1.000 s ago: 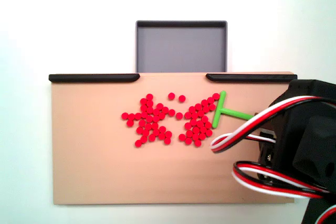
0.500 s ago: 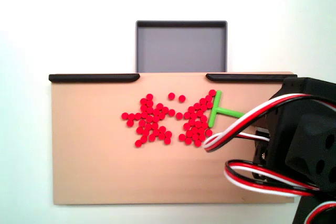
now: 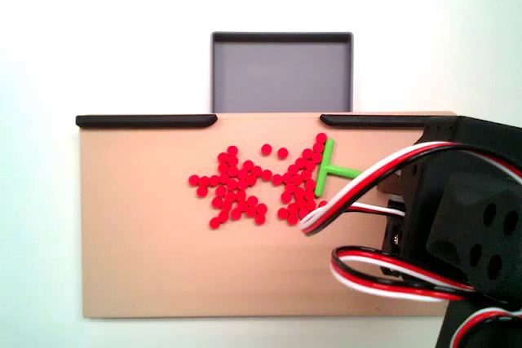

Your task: Push granules from right to the grey container

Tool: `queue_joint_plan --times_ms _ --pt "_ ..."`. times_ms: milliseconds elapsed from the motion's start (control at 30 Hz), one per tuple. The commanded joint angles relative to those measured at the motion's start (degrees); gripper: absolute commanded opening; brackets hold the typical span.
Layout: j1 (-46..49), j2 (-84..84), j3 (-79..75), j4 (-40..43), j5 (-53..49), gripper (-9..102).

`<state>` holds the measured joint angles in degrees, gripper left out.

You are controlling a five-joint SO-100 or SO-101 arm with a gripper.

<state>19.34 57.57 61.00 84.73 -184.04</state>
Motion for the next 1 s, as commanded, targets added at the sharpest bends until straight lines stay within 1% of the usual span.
queue_joint_plan --times_ms 0,967 --pt "-0.5 1.3 -1.4 0.3 -5.0 0" --pt "-0.9 1.3 -1.5 -0.4 -1.1 0"
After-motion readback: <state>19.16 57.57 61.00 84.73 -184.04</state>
